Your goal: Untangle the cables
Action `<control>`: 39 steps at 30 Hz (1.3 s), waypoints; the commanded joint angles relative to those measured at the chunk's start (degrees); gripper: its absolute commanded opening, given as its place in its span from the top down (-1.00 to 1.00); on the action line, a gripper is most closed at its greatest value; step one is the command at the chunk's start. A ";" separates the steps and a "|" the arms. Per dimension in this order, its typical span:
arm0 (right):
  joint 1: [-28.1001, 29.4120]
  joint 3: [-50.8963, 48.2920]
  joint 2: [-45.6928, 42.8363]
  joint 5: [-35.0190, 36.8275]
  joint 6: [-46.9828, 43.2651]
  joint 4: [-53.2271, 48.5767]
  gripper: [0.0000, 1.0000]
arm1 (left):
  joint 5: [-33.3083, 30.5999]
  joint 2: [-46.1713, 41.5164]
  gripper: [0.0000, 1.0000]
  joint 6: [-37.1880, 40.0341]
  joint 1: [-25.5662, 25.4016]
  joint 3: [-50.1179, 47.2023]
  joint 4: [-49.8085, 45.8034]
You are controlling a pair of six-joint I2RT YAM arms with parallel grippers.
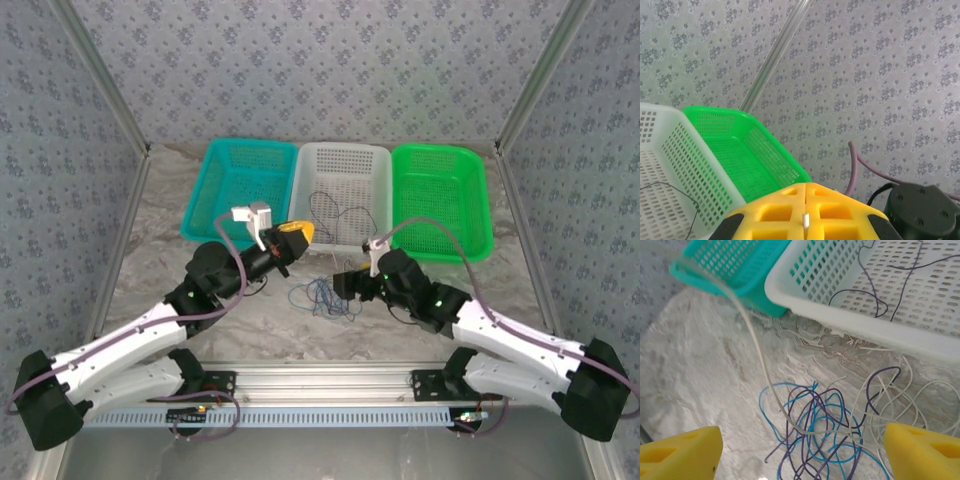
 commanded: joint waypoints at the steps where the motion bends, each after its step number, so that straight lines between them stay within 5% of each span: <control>1: 2.84 -0.32 4.34 7.28 -5.99 7.89 -0.75 | 0.33 0.63 1.00 -1.07 0.14 2.90 0.22; 9: 5.43 3.89 18.13 16.27 -7.64 15.36 -0.72 | 2.50 -0.58 1.00 -1.43 0.05 6.18 -0.55; 23: 4.74 4.68 27.03 20.14 2.65 11.72 -0.09 | 3.75 -3.84 1.00 4.57 0.10 21.38 -6.22; 39: 4.45 0.47 30.01 17.51 9.28 11.97 -0.06 | -4.88 -4.28 1.00 25.14 0.21 41.47 -14.77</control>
